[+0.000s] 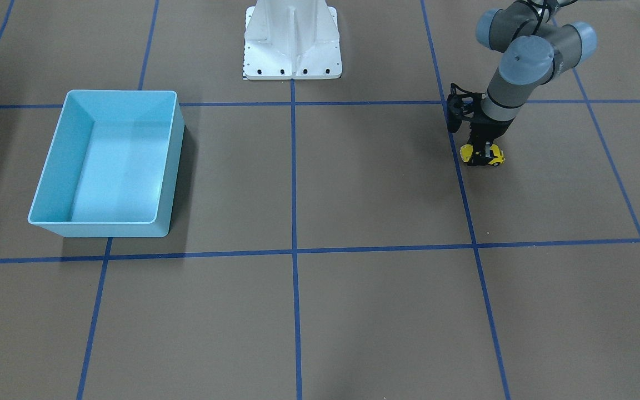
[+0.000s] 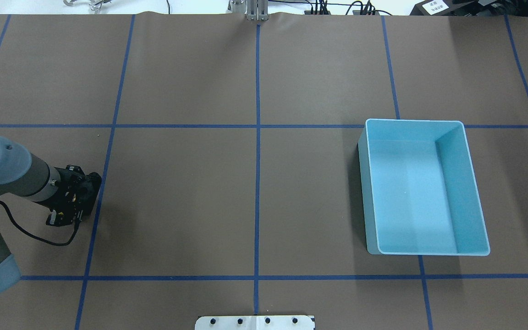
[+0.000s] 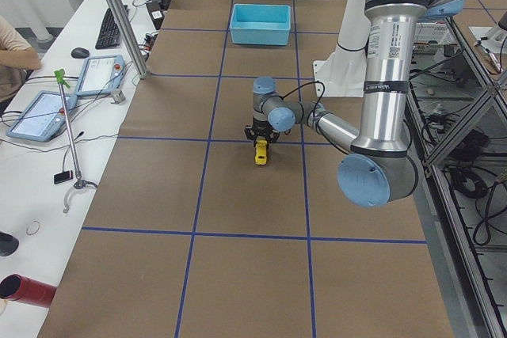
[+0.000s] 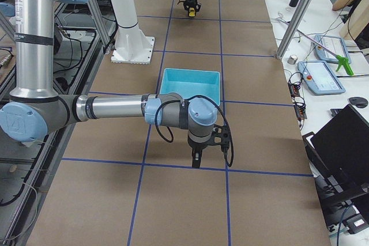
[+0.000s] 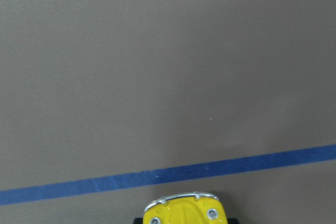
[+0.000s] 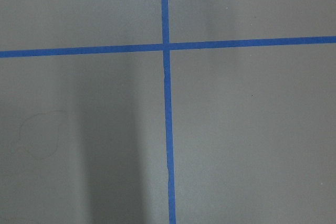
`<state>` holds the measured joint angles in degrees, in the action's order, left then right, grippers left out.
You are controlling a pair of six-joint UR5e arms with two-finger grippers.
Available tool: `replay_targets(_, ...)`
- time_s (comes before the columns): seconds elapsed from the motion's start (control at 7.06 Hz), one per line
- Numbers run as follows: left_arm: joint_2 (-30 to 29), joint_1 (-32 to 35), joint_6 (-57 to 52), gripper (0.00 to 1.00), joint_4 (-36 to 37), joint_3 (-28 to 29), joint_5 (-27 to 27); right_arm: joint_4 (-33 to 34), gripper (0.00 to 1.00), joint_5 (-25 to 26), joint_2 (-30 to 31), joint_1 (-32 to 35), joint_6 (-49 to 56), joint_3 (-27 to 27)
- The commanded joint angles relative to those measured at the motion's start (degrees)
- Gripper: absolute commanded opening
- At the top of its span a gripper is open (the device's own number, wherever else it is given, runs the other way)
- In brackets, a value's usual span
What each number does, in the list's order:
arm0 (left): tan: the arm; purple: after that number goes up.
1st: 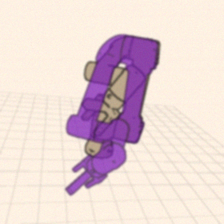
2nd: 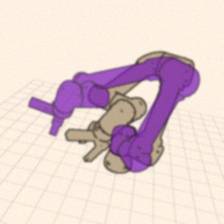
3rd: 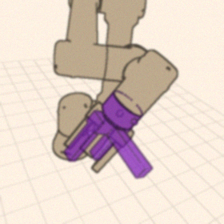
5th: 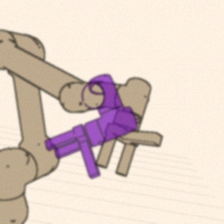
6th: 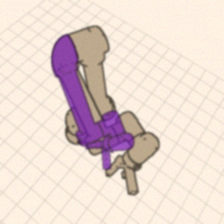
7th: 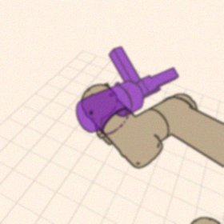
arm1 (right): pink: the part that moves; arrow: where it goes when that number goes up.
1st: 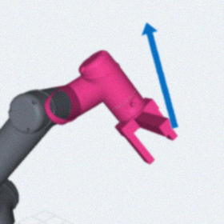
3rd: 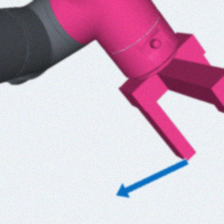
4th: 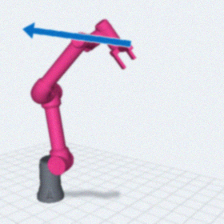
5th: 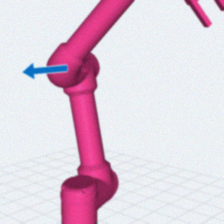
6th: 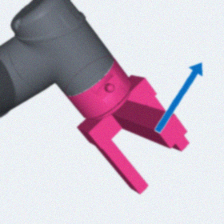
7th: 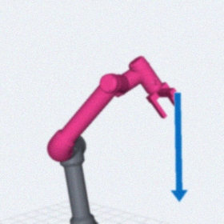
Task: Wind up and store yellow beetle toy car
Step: 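Keep pulling the yellow car back with the left gripper to wind it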
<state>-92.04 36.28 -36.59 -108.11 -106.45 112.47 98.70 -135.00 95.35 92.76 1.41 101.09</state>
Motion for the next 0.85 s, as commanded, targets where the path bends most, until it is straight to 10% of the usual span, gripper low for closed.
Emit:
replay_targets(0.0,0.9,1.1,0.1,0.00,-1.7,0.7,3.7,0.0,1.00,-0.2,0.0,0.6,0.0,0.2)
replay_targets(0.71,4.2,3.4,-2.2,0.00,-8.7,3.3,6.7,0.0,1.00,-0.2,0.0,0.6,0.0,0.3)
